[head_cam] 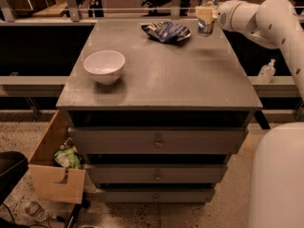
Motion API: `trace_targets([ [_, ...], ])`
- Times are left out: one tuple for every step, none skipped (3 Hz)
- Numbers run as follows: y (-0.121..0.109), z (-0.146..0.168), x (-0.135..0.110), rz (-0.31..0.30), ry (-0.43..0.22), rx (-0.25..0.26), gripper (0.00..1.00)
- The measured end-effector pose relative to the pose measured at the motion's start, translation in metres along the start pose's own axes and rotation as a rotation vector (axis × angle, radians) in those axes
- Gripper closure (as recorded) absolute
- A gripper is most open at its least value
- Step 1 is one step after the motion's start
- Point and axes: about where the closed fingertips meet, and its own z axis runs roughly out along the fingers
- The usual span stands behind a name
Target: Move redbull can near blue chip bag
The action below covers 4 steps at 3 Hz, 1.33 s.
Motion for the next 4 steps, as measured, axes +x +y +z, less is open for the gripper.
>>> trace_targets([
  [-0.01, 0.011, 0.02, -0.003, 0.017, 0.077, 1.0],
  [-0.01, 0.025, 0.039, -0.005, 0.031, 0.098, 1.0],
  [-0.008, 0.04, 0.052, -0.005, 0.025, 0.095, 1.0],
  [-0.009, 0.049, 0.056, -0.011, 0.017, 0.092, 1.0],
])
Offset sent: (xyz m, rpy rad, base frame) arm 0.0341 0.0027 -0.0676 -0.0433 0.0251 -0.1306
